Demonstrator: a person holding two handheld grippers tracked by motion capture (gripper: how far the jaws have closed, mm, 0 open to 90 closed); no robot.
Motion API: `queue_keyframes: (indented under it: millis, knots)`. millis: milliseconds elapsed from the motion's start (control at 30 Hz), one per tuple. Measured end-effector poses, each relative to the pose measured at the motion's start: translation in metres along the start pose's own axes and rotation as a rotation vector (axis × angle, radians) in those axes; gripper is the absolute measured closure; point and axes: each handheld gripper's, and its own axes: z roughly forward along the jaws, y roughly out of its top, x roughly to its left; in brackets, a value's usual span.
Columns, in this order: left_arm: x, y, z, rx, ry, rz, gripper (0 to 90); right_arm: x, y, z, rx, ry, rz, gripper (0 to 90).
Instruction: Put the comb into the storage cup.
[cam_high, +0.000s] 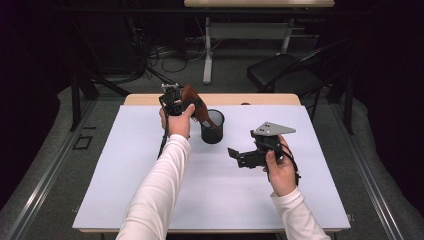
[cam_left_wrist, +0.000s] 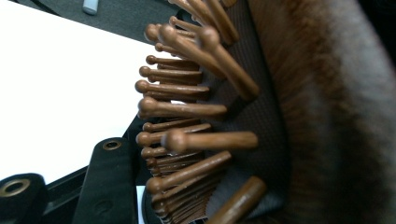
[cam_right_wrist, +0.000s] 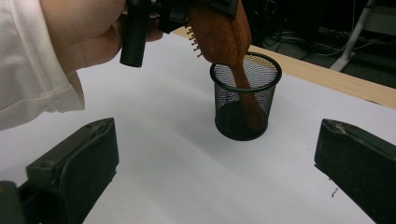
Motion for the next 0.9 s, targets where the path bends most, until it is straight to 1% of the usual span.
queue_keyframes:
  millis: [233,300,467,667,900]
  knots:
    - [0.001,-0.001,0.0,-0.007,-0.011,0.002,46.7,0.0,0.0,0.0,0.002,0.001,-0.002,0.0]
    - [0.002,-0.001,0.0,-0.007,-0.008,0.004,46.5,0.0,0.0,0.0,0.003,0.0,-0.001,0.0]
    - [0.008,-0.002,0.0,-0.011,-0.009,-0.027,46.3,0.001,0.0,0.001,0.005,0.002,-0.001,0.0]
    - [0.014,-0.003,-0.001,-0.013,-0.023,-0.041,46.0,0.001,-0.001,0.002,0.009,0.004,-0.004,0.0]
    - [0.016,-0.004,0.0,-0.024,-0.034,-0.037,45.4,0.002,-0.001,0.003,0.01,0.006,-0.004,0.0]
